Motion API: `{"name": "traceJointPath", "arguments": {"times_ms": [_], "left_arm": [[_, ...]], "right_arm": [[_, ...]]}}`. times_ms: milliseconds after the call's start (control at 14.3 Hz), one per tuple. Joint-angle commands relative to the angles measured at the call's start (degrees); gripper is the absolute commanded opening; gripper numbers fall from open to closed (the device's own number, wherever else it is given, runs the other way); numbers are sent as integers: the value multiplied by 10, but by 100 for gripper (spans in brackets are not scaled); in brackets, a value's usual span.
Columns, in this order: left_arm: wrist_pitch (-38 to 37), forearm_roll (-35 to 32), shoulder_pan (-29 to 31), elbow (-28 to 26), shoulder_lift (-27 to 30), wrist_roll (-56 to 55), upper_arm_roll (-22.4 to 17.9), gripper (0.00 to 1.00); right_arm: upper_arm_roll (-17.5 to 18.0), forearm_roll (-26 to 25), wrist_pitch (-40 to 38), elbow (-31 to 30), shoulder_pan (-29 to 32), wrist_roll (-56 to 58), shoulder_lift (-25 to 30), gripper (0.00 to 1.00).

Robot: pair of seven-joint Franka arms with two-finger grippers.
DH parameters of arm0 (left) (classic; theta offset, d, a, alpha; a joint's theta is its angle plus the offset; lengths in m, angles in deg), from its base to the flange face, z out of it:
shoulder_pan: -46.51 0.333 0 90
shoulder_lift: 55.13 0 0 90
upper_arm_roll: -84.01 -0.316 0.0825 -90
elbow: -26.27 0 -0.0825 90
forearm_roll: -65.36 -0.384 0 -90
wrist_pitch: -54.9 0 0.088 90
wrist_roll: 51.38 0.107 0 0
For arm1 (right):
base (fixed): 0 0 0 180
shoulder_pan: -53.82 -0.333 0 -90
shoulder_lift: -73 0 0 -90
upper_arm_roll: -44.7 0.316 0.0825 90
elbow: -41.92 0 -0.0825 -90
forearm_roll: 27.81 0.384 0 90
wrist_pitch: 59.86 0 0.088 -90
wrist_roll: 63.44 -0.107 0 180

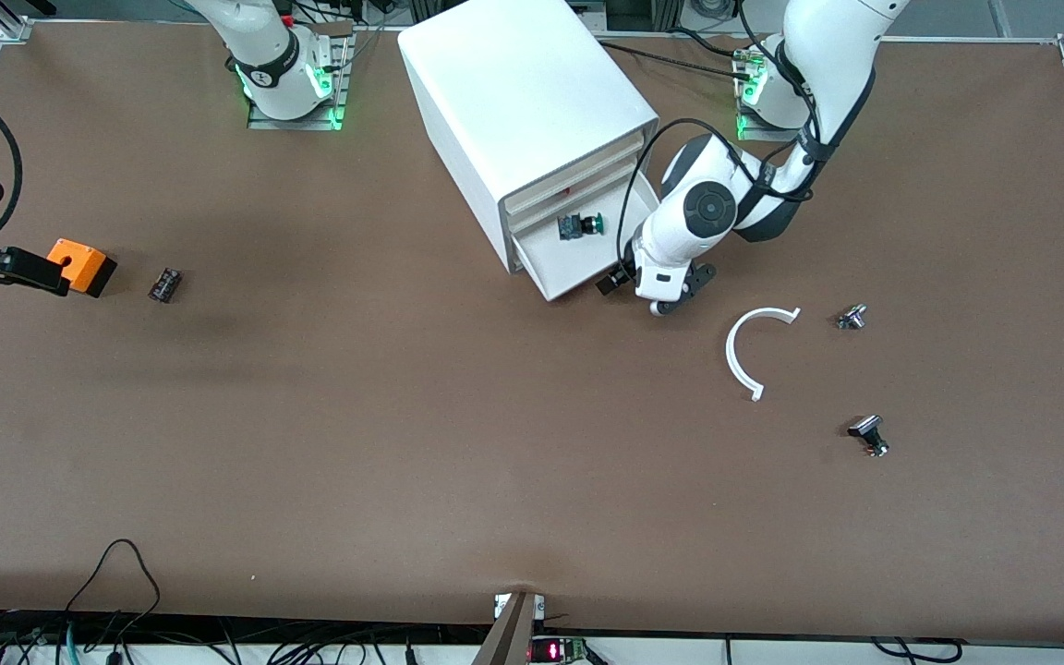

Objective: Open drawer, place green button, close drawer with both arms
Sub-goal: 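Push the drawer shut with the left gripper while the right gripper withdraws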

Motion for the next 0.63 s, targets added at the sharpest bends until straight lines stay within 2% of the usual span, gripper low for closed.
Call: {"name": "traceJointPath", "arguments": {"times_ms": [0,209,349,558], "left_arm": [[-40,10,-3,-9,25,-61,22,100],[-43,10,-3,-9,26,-106,55,100],[-43,10,-3,-9,25,-126,74,100],[-44,10,-2,-9,25,-125,74,100]], "right_arm": [[3,10,25,-56,1,11,39,100],[2,10,62,-144,2,12,100,100],[2,9,60,-140,2,14,99,100],[2,12,63,-132,2,14,94,100]]}}
